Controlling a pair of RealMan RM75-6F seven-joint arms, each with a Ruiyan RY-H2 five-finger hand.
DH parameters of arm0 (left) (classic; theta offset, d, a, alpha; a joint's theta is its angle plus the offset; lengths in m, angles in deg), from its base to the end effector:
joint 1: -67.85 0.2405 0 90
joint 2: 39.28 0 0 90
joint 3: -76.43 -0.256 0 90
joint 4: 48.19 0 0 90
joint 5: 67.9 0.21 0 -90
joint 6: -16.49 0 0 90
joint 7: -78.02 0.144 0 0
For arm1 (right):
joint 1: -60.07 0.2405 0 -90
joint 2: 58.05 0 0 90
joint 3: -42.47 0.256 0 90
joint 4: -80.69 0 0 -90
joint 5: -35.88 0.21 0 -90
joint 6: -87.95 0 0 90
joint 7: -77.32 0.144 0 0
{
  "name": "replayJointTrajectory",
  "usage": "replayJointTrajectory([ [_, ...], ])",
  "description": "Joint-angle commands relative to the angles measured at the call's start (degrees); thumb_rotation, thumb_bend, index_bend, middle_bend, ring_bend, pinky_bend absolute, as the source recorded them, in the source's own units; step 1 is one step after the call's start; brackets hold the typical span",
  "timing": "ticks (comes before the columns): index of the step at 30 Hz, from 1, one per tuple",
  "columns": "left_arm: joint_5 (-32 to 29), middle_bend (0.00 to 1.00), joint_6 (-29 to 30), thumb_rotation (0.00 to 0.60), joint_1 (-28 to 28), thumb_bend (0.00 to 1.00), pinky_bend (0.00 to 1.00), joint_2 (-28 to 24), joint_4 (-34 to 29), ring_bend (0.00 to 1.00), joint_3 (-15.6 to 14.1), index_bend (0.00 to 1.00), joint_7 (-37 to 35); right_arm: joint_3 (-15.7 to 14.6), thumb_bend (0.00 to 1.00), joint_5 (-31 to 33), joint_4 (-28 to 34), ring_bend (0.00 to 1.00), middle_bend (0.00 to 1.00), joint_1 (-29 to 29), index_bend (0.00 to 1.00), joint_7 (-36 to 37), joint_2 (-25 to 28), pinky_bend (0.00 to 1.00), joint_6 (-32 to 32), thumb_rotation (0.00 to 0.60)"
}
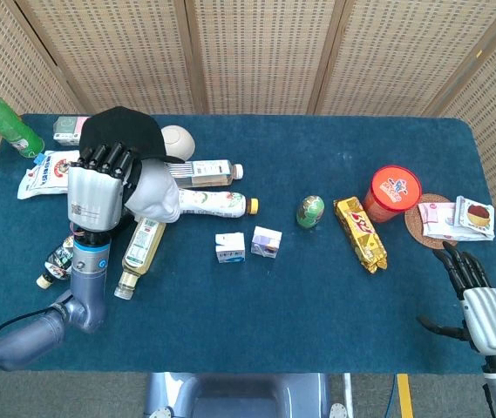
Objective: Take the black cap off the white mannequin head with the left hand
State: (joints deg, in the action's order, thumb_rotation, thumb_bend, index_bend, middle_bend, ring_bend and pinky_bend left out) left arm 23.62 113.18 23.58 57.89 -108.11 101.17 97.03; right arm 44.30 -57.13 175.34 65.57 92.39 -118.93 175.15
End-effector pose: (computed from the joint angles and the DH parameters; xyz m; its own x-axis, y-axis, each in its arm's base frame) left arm -0.0999 0.3776 0.1039 0.2190 -0.7444 0.6308 0.7557 -0.2796 -0.5923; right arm -0.2886 -0.1789 0.1685 0.1683 -0.0146 0.9856 -0.9760 -0.1430 0.1645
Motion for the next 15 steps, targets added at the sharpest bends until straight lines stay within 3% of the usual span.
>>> replayJointTrajectory([
  [1, -1.6, 0.73, 1.9, 0.600, 0.9, 0.44, 0.74, -4.8, -3.9, 0.60, 3.2, 0.73, -0.2, 0.0, 0.00, 0.1, -0.1, 0.00, 0.00, 0.1, 0.00, -0.2, -0.1, 0.00, -0.2, 0.600],
  [9, -2.9, 0.73, 4.1, 0.600, 4.0, 0.44, 0.74, -14.4, -14.1, 0.60, 6.2, 0.73, -4.4, -0.2, 0.00, 0.0, 0.1, 0.00, 0.00, 0.4, 0.00, -1.4, -0.6, 0.00, -1.0, 0.600],
  [15, 5.1, 0.73, 8.3, 0.600, 5.9, 0.44, 0.74, -20.6, -17.9, 0.60, 3.5, 0.74, -14.6, -0.3, 0.00, 0.0, 0.2, 0.00, 0.00, 0.4, 0.00, -1.7, -0.7, 0.00, -1.0, 0.600],
])
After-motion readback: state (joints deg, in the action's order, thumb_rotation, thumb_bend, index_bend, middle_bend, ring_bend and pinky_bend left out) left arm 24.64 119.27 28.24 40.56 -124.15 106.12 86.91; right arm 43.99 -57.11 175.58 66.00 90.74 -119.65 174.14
